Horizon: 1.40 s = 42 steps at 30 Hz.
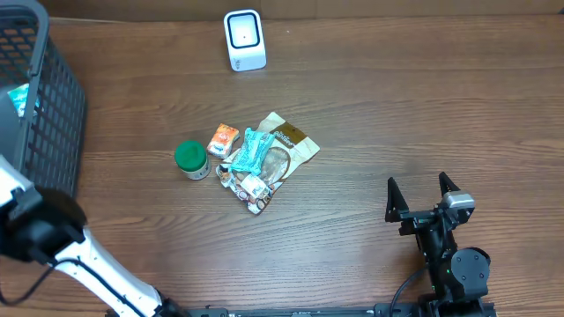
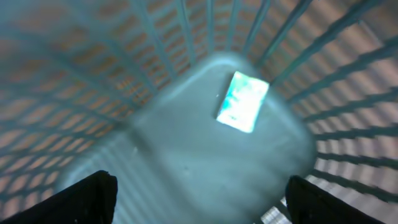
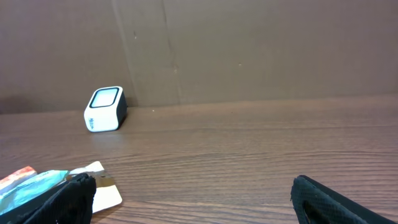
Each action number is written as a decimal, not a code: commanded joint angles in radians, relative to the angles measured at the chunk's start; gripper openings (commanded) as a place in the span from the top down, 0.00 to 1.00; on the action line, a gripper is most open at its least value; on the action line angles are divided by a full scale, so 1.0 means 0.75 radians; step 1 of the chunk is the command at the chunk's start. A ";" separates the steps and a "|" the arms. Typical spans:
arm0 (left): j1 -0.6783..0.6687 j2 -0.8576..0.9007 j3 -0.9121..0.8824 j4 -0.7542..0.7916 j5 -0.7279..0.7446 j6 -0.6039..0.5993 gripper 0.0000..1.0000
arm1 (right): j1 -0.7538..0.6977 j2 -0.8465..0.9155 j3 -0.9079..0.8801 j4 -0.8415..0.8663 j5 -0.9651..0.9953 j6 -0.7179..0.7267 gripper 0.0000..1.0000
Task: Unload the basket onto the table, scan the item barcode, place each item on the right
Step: 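Reach the left gripper into the basket and grasp the Kleenex tissue pack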
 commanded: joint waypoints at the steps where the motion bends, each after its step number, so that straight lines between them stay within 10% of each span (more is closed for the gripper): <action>1: 0.011 0.109 0.007 0.055 0.020 0.073 0.11 | 0.005 -0.006 -0.013 0.008 -0.006 0.005 0.00; 42: -0.043 0.491 -0.195 0.439 0.168 0.160 0.25 | 0.005 -0.006 -0.013 0.008 -0.006 0.005 0.00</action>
